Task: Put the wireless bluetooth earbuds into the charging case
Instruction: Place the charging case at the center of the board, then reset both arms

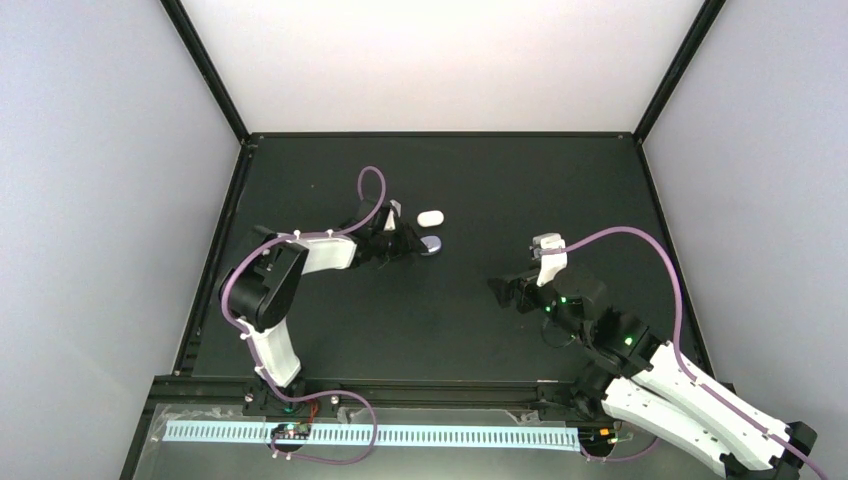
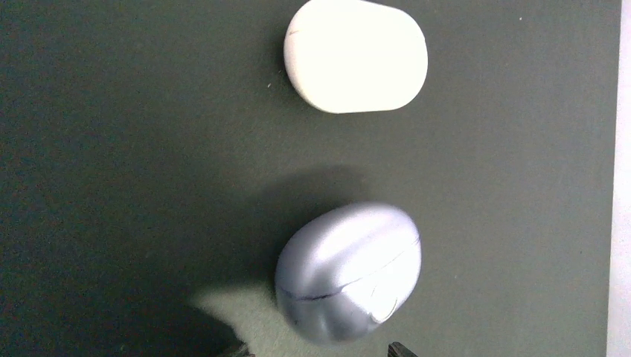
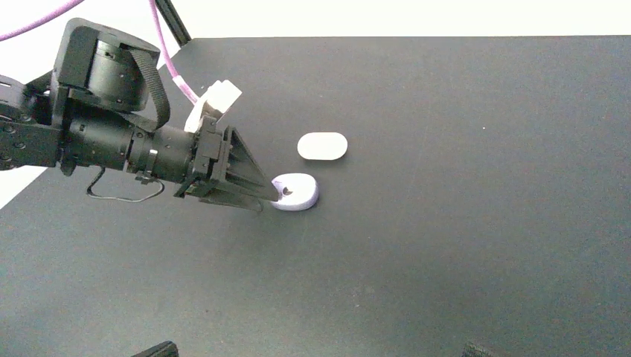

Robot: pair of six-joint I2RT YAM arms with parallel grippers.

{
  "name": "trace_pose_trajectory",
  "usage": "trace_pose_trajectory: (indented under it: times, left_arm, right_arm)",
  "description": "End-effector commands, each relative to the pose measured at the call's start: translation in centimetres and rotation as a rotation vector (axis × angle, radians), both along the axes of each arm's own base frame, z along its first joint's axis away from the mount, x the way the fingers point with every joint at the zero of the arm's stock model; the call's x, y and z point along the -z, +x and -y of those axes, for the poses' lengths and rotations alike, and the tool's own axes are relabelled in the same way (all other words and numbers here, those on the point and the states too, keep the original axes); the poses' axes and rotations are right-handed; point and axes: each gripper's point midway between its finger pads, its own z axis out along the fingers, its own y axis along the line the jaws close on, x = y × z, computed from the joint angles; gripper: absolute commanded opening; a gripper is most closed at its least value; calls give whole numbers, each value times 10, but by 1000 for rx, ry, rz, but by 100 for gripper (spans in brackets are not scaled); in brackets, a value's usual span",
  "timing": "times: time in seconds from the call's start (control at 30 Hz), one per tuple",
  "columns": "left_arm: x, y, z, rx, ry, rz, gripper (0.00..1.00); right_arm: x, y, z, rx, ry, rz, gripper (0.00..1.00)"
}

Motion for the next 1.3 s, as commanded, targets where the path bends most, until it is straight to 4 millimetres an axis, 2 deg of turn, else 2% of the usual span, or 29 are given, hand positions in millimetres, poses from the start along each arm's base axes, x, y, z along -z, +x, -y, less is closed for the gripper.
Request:
trace_pose_trajectory:
  times: [0.0, 0.2, 0.5, 0.57, 0.63, 0.73, 0.83, 0.97, 1.07, 1.2, 1.27]
  left_arm:
    - [0, 5, 14, 33, 2, -14, 47]
    - [-8, 12, 28, 55, -1, 5, 46]
    - [-9, 11, 26, 60, 17, 9, 46]
    - [-12, 8, 11, 27, 75, 20, 51]
    - [-19, 1, -14, -37, 137, 52, 63]
    - [-42, -9, -46, -100, 185, 110, 79]
    - [-73, -18, -71, -119, 259, 194, 97]
    - [-112, -35, -101, -137, 368, 276, 99]
    - [-132, -48, -127, -172, 479, 288, 99]
    - [-165, -64, -143, -168, 535, 346, 99]
    - [-183, -69, -149, -181, 536, 410, 99]
  right_arm:
    - [-14, 0, -3, -8, 24, 19, 100]
    - [-16, 1, -4, -10, 24, 18, 100]
    - [-17, 1, -5, -11, 20, 14, 100]
    - [-18, 1, -3, -7, 15, 14, 100]
    - [-18, 2, -1, 5, 10, 16, 100]
    - [-18, 3, -2, 8, 12, 20, 100]
    - [-21, 7, -6, 13, 20, 18, 100]
    - [-20, 17, -8, 65, 43, 2, 100]
    - [-20, 26, -1, 169, 108, -18, 100]
    - [-25, 39, 12, 315, 239, 7, 100]
    - [-41, 47, 7, 311, 278, 73, 100]
